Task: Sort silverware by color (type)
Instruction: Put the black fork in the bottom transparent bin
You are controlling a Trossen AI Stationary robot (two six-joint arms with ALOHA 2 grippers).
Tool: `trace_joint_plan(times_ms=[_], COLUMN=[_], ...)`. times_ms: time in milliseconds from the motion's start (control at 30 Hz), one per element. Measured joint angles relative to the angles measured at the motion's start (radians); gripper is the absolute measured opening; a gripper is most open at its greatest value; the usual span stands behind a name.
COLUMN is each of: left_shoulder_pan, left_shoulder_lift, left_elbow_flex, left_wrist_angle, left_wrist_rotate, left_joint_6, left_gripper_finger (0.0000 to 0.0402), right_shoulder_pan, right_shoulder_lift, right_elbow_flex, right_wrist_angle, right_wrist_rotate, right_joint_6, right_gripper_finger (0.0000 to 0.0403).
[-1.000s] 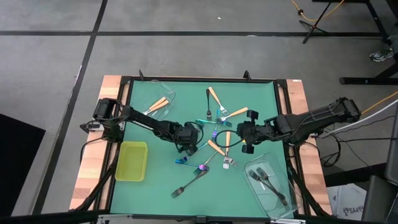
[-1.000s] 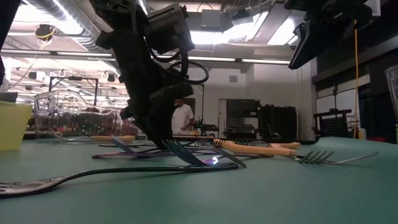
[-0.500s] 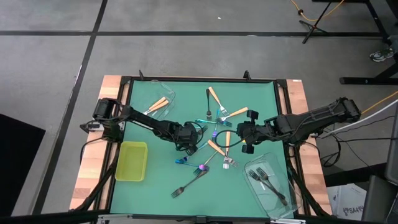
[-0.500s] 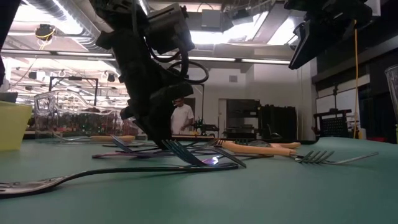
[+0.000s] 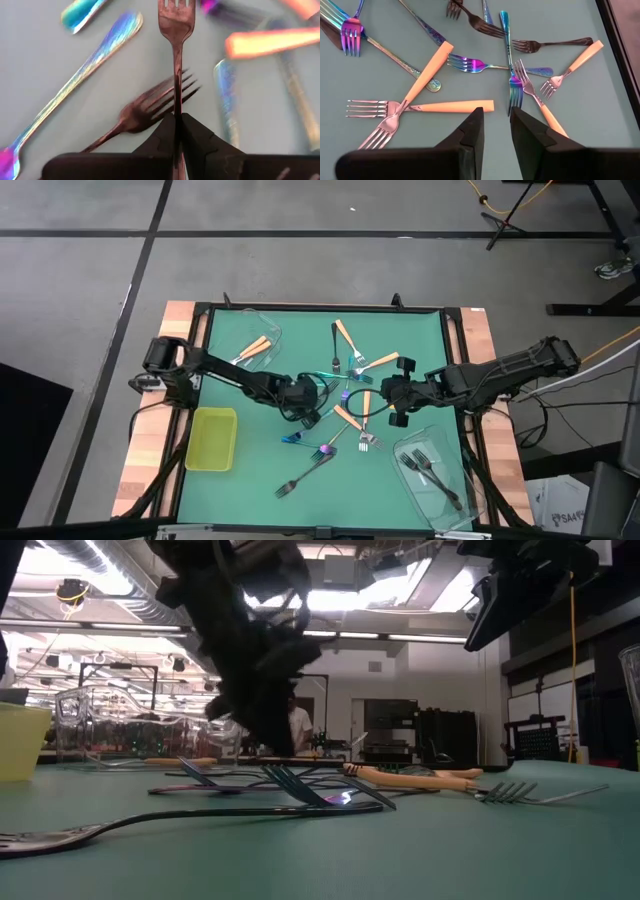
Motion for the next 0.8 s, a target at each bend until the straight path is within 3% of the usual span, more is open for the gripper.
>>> trace_joint_plan(times_ms=[367,800], left_shoulder_pan=[0.000,0.000], left_shoulder_lift=[-0.109,-0.135], left_elbow_flex=[0.001,0.001], left_wrist_angle=[0.146,0.556], left_wrist_rotate=[-0.117,-0.162], left_joint_6=[0.137,0.405], left_gripper_finger=[0.0011,0.0011], right_shoulder_pan=[0.000,0.000], right_shoulder_lift=[0.000,0.000], right_elbow_flex=[0.000,0.000], right_wrist_angle=[0.012,0.158], right_wrist_rotate=[0.002,-0.001], right_joint_6=[0.000,0.000], right_gripper_finger=[0.0085,0.0085])
